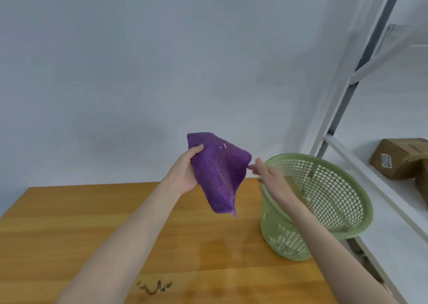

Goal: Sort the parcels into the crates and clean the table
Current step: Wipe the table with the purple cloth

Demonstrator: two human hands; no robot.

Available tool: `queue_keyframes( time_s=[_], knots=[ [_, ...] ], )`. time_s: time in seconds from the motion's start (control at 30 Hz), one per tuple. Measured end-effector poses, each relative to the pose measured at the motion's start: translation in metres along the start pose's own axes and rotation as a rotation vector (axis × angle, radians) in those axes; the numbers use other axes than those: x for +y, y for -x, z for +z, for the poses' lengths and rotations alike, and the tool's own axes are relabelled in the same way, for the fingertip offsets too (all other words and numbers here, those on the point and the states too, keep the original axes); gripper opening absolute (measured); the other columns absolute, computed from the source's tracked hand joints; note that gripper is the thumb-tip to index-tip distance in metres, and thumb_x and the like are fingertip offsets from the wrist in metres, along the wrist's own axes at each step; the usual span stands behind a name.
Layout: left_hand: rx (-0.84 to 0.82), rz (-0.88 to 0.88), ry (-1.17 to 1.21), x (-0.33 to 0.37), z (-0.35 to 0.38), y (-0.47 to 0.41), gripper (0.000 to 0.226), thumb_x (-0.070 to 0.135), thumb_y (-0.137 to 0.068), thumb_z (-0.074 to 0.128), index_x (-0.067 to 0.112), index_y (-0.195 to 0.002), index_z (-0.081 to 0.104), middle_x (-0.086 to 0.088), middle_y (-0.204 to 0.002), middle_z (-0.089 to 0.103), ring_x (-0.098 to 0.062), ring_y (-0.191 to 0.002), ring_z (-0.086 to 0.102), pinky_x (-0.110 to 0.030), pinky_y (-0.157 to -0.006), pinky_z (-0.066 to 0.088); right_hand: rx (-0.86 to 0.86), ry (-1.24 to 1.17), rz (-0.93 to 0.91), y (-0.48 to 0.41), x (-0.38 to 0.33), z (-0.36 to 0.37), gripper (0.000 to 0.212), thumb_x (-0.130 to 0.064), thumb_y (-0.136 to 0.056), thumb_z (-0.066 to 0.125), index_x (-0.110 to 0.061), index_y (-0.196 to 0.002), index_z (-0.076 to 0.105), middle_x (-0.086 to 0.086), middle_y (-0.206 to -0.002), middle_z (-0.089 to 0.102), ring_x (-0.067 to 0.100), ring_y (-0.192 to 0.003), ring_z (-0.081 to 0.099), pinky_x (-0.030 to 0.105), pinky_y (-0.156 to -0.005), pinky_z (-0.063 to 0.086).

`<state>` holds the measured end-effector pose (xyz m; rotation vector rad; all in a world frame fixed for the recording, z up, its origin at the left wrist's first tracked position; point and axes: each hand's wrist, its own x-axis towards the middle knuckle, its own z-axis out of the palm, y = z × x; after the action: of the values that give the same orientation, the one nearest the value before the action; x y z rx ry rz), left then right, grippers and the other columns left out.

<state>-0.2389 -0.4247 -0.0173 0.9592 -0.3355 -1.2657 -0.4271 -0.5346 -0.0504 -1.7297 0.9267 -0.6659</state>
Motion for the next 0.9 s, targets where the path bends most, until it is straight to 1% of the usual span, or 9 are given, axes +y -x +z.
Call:
queue_keyframes(
  time_s=[0.07, 0.17, 0.27, 0.43, 0.6, 0.7, 0.77, 0.83, 0.9],
  knots=[
    [0.018, -0.022, -0.011, 0.009, -0.022, 0.009, 0.022, 0.023, -0.092, 0.049, 0.010, -0.102, 0.064, -0.005, -0.086, 0.073, -0.017, -0.075, 0.070, -0.031, -0.074, 0.051, -0.278, -0.245, 0.265, 0.000, -0.014, 0.043, 0.077, -0.080, -0.076, 0.035, -0.018, -0.114, 0.061, 0.002, -0.115, 0.064, 0.018, -0.102, 0.060, 0.033, -0.091, 0.048],
    [0.079, -0.059, -0.067, 0.027, -0.065, 0.030, 0.020, 0.021, -0.091, 0.051, 0.008, -0.095, 0.066, -0.007, -0.080, 0.073, -0.019, -0.069, 0.070, -0.032, -0.074, 0.051, -0.388, -0.533, 0.390, 0.008, -0.028, 0.102, 0.043, -0.052, -0.090, 0.050, -0.016, -0.110, 0.061, 0.006, -0.106, 0.067, 0.022, -0.096, 0.063, 0.034, -0.088, 0.051],
    [0.161, -0.097, -0.223, 0.048, -0.111, 0.054, 0.016, 0.021, -0.091, 0.054, 0.010, -0.092, 0.066, -0.006, -0.076, 0.072, -0.018, -0.065, 0.068, -0.029, -0.067, 0.051, -0.398, -0.813, 0.416, 0.013, -0.039, 0.146, 0.024, -0.023, -0.087, 0.063, -0.012, -0.108, 0.064, 0.007, -0.106, 0.070, 0.019, -0.092, 0.067, 0.033, -0.085, 0.053],
    [0.117, -0.022, -0.495, 0.083, -0.188, 0.090, 0.023, 0.008, -0.090, 0.058, 0.014, -0.112, 0.061, -0.008, -0.107, 0.069, -0.020, -0.089, 0.067, -0.031, -0.074, 0.053, -0.327, -0.611, 0.315, 0.020, -0.056, 0.202, 0.014, -0.006, -0.093, 0.054, -0.008, -0.098, 0.066, 0.007, -0.096, 0.070, 0.017, -0.084, 0.065, 0.028, -0.074, 0.051],
    [0.029, 0.041, -0.526, 0.100, -0.237, 0.117, 0.039, -0.005, -0.087, 0.057, 0.002, -0.125, 0.053, -0.012, -0.114, 0.065, -0.023, -0.097, 0.065, -0.031, -0.079, 0.056, -0.349, -0.563, 0.244, 0.038, -0.060, 0.245, 0.019, 0.002, -0.089, 0.057, -0.003, -0.105, 0.065, 0.012, -0.098, 0.070, 0.022, -0.085, 0.066, 0.030, -0.073, 0.055],
    [0.229, 0.122, -0.661, 0.102, -0.248, 0.126, 0.056, -0.004, -0.083, 0.066, 0.007, -0.130, 0.038, -0.011, -0.107, 0.063, -0.021, -0.088, 0.065, -0.031, -0.069, 0.054, -0.128, -0.454, 0.285, 0.048, -0.062, 0.272, 0.033, 0.000, -0.083, 0.067, 0.000, -0.115, 0.056, 0.018, -0.101, 0.068, 0.026, -0.083, 0.066, 0.038, -0.074, 0.056],
    [0.320, 0.154, -0.751, 0.105, -0.256, 0.130, 0.065, 0.000, -0.081, 0.069, 0.021, -0.127, 0.029, -0.013, -0.098, 0.063, -0.021, -0.080, 0.064, -0.030, -0.063, 0.052, -0.017, -0.343, 0.272, 0.051, -0.059, 0.283, 0.053, -0.007, -0.080, 0.073, -0.012, -0.125, 0.045, 0.013, -0.097, 0.064, 0.025, -0.086, 0.063, 0.041, -0.082, 0.054],
    [0.219, 0.154, -0.810, 0.110, -0.267, 0.139, 0.066, -0.003, -0.082, 0.068, 0.030, -0.127, 0.033, -0.016, -0.095, 0.065, -0.024, -0.080, 0.065, -0.029, -0.063, 0.053, -0.038, -0.351, 0.219, 0.058, -0.060, 0.292, 0.065, -0.010, -0.082, 0.072, -0.029, -0.135, 0.038, 0.013, -0.093, 0.062, 0.024, -0.086, 0.060, 0.038, -0.085, 0.051],
    [0.091, 0.104, -0.909, 0.114, -0.277, 0.144, 0.064, -0.008, -0.080, 0.067, 0.024, -0.130, 0.044, -0.013, -0.104, 0.065, -0.024, -0.093, 0.064, -0.028, -0.075, 0.053, -0.130, -0.304, 0.126, 0.064, -0.062, 0.294, 0.060, -0.005, -0.081, 0.072, -0.019, -0.134, 0.047, 0.013, -0.094, 0.065, 0.021, -0.087, 0.061, 0.032, -0.085, 0.049]
  ],
)
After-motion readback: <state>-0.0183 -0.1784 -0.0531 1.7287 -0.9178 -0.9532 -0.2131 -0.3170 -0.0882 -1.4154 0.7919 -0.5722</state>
